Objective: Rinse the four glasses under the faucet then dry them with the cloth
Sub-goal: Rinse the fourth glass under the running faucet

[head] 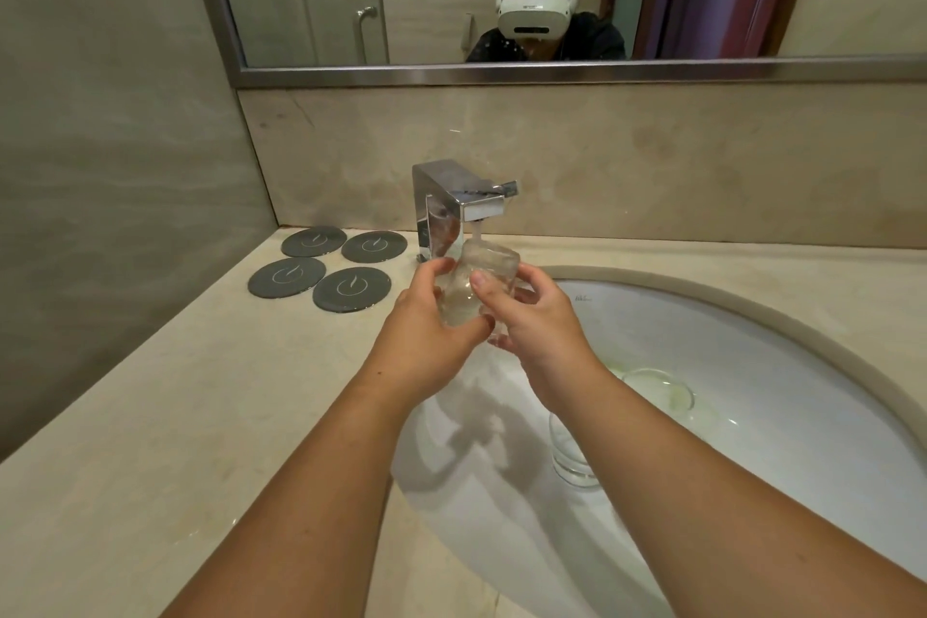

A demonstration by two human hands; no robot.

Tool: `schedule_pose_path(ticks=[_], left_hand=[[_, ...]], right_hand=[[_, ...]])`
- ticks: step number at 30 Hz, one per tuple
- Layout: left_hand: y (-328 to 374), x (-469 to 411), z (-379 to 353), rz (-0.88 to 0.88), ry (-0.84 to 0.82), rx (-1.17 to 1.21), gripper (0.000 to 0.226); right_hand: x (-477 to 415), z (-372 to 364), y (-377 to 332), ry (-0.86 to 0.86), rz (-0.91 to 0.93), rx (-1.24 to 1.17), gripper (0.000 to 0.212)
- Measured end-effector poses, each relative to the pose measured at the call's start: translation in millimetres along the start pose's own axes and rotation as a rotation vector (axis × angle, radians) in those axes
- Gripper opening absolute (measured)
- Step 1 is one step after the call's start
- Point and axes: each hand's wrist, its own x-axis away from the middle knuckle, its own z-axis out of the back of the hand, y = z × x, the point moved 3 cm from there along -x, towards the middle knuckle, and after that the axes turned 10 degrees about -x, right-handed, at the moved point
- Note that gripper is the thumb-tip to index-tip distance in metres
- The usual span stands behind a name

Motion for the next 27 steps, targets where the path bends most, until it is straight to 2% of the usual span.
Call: schedule_pose_path(ticks=[6, 11, 14, 17, 19, 21, 23, 27], left_hand=[[0, 0, -4, 0.048, -0.027, 0.139, 0.078], [3, -3, -4, 0.108, 0.014, 0.376, 0.078], [3, -4, -2, 0.122, 0.015, 0.487, 0.079], [1, -5, -4, 0.137, -0.007, 0.530, 0.090], [1, -5, -6, 0.137, -0.027, 0.534, 0.085], [1, -5, -8, 0.143, -0.037, 0.553, 0.081], [0, -5, -9, 0.121, -0.050, 0.547, 0.087], [-3, -5, -12, 0.056, -0.068, 0.454, 0.097]], right_hand=[[3, -1, -2, -0.018, -0.156, -0.158, 0.045], [3, 5, -5, -0.027, -0.267, -0.114, 0.063], [2, 10, -6, -0.009, -0.341, -0.159, 0.062], [-3, 15, -8, -0.008, -0.298, -0.185, 0.047], [-5, 15, -9, -0.006, -0.236, -0.181, 0.042], [-7, 15, -9, 0.031, -0.162, -0.196, 0.043], [-7, 15, -8, 0.082, -0.110, -0.210, 0.046], [-7, 12, -5, 0.118, -0.083, -0.234, 0.067]])
